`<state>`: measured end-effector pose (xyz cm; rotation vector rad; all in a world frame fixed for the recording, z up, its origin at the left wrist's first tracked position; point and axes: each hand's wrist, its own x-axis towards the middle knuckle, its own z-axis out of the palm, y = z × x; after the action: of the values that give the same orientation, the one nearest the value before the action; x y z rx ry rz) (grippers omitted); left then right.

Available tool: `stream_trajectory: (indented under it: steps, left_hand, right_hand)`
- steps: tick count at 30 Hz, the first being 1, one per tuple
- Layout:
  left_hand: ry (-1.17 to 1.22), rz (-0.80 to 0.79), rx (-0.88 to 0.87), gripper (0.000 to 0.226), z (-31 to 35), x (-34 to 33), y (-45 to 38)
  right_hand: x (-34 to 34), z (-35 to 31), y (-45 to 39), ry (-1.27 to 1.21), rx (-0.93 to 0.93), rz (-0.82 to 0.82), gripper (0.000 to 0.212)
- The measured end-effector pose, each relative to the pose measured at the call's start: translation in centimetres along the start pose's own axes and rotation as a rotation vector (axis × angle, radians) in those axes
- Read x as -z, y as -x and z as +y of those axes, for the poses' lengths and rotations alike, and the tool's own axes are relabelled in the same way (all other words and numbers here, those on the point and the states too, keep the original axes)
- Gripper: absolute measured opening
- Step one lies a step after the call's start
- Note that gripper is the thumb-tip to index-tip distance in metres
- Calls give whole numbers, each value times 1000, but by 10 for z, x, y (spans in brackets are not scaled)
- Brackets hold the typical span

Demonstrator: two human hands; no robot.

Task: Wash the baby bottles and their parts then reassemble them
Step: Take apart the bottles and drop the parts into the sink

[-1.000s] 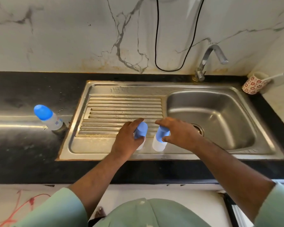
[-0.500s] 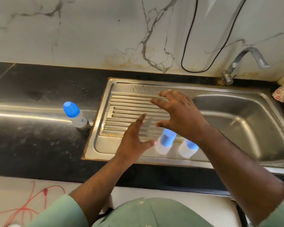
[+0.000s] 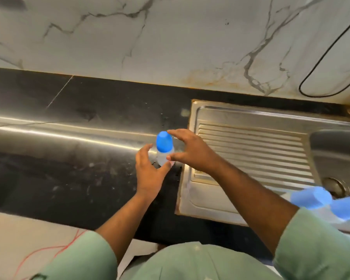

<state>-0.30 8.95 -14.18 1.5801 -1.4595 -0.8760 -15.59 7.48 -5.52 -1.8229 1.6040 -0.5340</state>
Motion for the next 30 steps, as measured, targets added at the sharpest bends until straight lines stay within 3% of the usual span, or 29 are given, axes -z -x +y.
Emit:
stream_trajectory:
  steps: [3, 8, 15, 21, 30]
  left_hand:
    - [1, -172, 26, 97, -2, -5, -23]
    - [117, -254, -54, 55, 19, -21, -30]
    - [415, -351, -245, 53, 132, -70, 9]
    - [389, -367, -449, 58, 234, -149, 68]
    - [363, -399, -388, 59, 315, -272, 176]
  right_hand:
    - [-21, -2, -17, -113, -56, 12, 78]
    - [-11, 3, -10, -195, -92, 65, 57]
    - [89, 3, 75, -205, -58, 404, 61]
    - [192, 32, 179, -175, -85, 635, 50]
    - [283, 133, 295, -290, -112, 735, 36]
